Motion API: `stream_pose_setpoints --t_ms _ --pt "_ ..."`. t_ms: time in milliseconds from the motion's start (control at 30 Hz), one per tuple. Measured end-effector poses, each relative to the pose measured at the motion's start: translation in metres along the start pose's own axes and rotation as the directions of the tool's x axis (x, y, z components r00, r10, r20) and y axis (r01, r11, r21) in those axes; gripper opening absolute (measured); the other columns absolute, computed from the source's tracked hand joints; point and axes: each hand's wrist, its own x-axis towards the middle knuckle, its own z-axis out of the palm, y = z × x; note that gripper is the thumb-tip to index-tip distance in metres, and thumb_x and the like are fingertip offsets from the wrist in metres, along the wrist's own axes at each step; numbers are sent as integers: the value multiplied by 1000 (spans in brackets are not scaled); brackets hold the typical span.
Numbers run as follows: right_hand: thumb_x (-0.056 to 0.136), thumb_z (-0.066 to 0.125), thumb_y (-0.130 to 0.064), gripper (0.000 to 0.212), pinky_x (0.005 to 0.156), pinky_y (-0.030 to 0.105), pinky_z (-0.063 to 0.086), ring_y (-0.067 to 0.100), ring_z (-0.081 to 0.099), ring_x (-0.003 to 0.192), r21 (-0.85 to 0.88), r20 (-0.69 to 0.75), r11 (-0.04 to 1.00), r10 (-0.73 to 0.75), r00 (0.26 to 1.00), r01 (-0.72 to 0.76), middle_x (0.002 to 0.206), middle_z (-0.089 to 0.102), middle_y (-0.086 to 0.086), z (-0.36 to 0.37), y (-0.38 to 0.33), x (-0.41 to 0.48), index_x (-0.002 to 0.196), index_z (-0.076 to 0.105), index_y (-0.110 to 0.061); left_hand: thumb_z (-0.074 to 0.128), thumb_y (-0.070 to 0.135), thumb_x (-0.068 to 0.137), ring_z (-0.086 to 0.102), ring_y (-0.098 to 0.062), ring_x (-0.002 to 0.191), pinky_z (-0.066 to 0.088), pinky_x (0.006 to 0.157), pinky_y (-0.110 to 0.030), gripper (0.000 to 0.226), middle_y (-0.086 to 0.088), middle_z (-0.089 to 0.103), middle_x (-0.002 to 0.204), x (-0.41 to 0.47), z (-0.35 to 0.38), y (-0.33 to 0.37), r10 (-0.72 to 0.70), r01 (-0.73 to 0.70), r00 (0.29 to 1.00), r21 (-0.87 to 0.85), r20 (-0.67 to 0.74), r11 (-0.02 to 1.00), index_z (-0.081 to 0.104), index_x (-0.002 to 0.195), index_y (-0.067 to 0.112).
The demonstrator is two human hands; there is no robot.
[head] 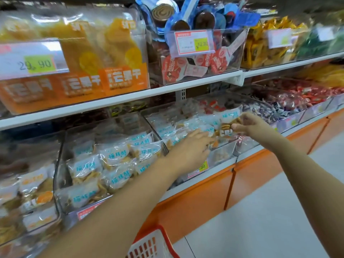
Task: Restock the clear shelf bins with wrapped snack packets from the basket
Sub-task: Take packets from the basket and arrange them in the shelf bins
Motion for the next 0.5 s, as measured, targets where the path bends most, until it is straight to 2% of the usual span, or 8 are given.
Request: stream_pose_setpoints --t_ms 67,100,200,267,333,367,433,500 --pt "90 66 -17 16 89 47 50 30 64 92 -55 12 998 6 1000 -5 92 65 7 3 1 5 86 51 -22 39 32 101 -1 -19 148 0 121 -37 50 0 12 160 15 10 -1 16 -20 998 69 61 997 29 149 25" --pt "89 66 -19 14 90 49 49 31 63 95 -84 13 996 2 1000 0 96 65 9 6 1 6 92 53 -21 39 38 100 -5 -20 148 -3 121 -40 53 0 8 161 22 15 -1 14 -24 997 118 82 993 27 150 25" --pt "92 63 -19 28 90 41 45 29 58 101 -179 53 984 27 998 -17 111 60 13 14 -3 5 116 50 -13 38 47 98 -9 -22 148 -14 116 -38 58 -2 3 161 35 22 -4 -7 -20 995 272 100 962 25 150 23" --pt "94 59 -17 34 98 40 41 27 54 108 -198 88 980 53 995 -34 120 57 10 16 -2 4 126 50 -7 39 45 98 -6 -21 148 -15 115 -41 56 -2 9 161 38 24 -7 -6 -17 998 351 64 936 29 149 24" --pt "96 54 -10 32 101 39 38 26 51 110 -203 117 977 86 989 -61 118 54 9 13 -2 1 128 52 -3 41 42 98 -1 -21 148 -13 116 -44 52 -3 16 159 37 25 -8 0 -12 1000 400 31 917 34 146 25" --pt "96 53 -7 27 97 39 39 26 51 108 -251 119 967 85 989 -53 112 55 10 13 -4 0 123 55 -1 41 42 98 1 -22 148 -12 116 -44 50 -3 19 158 37 26 -8 1 -10 1000 412 22 911 36 145 25" --pt "94 55 -7 18 83 37 43 28 54 100 -393 46 920 31 998 -10 101 59 11 17 -5 4 109 62 -2 42 40 98 5 -22 147 -8 117 -43 49 -4 23 156 35 26 -6 2 -6 1000 412 12 911 39 143 23" --pt "89 63 -10 24 81 35 45 29 58 101 -483 -147 875 -45 988 -33 104 64 11 24 -3 10 112 61 -5 43 39 97 11 -23 145 3 118 -40 48 -6 27 153 34 27 -4 2 1 1000 390 -6 921 43 141 21"
